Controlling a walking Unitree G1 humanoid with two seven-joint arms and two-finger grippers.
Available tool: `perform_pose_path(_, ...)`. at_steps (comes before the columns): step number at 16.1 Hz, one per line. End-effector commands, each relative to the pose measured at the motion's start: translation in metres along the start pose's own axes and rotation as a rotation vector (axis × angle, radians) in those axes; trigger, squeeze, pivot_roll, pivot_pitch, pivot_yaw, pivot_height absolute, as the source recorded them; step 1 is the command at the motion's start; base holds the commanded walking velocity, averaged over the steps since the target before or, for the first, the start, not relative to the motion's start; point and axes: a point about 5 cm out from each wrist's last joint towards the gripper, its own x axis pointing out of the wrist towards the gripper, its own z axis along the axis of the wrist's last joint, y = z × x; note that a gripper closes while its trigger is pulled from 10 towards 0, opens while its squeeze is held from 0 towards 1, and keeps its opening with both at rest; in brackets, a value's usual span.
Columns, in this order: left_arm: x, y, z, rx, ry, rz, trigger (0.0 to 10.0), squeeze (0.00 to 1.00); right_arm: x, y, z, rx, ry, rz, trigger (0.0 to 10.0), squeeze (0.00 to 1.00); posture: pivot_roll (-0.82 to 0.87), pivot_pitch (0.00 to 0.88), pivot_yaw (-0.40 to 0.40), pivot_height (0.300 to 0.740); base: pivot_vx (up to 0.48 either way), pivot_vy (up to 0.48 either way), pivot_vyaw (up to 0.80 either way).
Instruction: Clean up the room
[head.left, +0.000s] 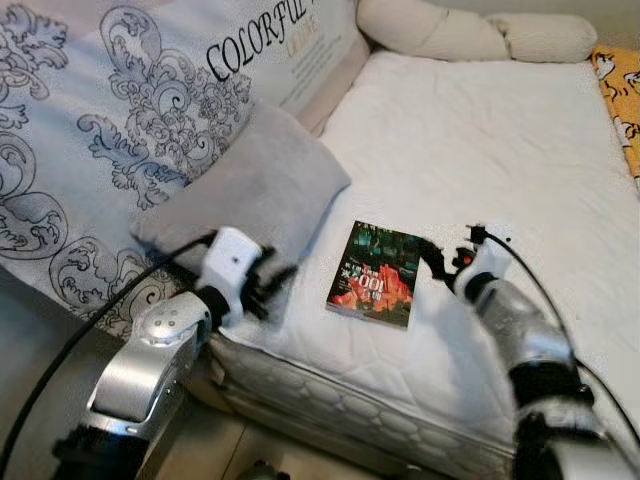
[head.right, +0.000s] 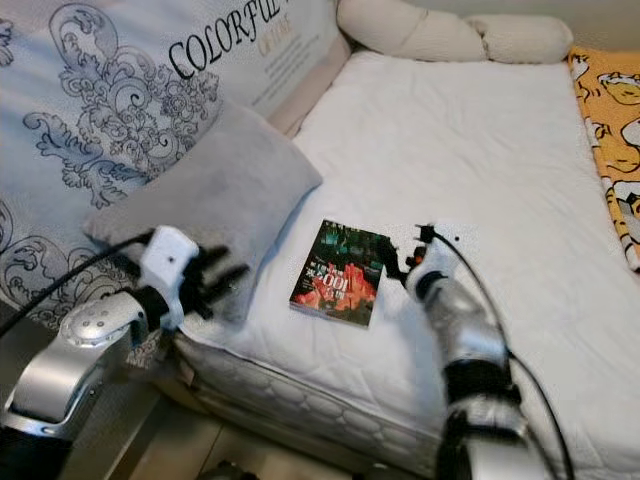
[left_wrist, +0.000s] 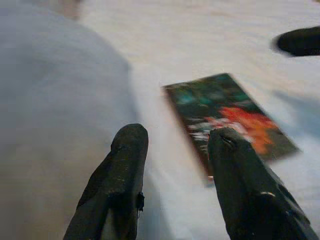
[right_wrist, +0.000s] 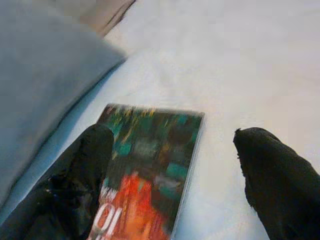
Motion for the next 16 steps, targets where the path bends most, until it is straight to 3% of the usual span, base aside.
perform_pose_path(1, -0.004, 0.009, -0.001, -0.017, 0.003, 0.079, 10.0, 0.24, -0.006, 0.006, 0.019, -0.086, -0.103, -0.045, 10.0, 0.0, -0.06, 0.0, 0.07, 0.74, 0.0, 0.0, 0.0)
perform_pose_path(3, -0.006, 0.009, 0.0, -0.044, -0.023, 0.139, 10.0, 0.24, -0.02, 0.028, 0.017, -0.154, -0.15, -0.061, 10.0, 0.0, -0.08, 0.0, 0.06, 0.74, 0.0, -0.442, 0.0)
perform_pose_path(7, -0.007, 0.006, -0.001, -0.068, -0.049, 0.222, 10.0, 0.24, -0.033, 0.051, 0.007, -0.171, -0.142, -0.021, 10.0, 0.0, -0.07, 0.0, 0.033, 0.74, 0.0, -0.449, 0.0)
perform_pose_path(8, -0.008, 0.006, -0.001, -0.074, -0.05, 0.233, 10.0, 0.24, -0.036, 0.053, 0.005, -0.133, -0.131, -0.011, 10.0, 0.0, -0.07, 0.0, 0.029, 0.74, 0.0, -0.454, 0.0)
perform_pose_path(16, -0.012, 0.004, -0.009, -0.068, -0.026, 0.247, 10.0, 0.24, -0.05, 0.063, -0.004, -0.146, -0.08, 0.031, 10.0, 0.0, -0.07, 0.0, 0.018, 0.74, 0.0, -0.45, -0.8)
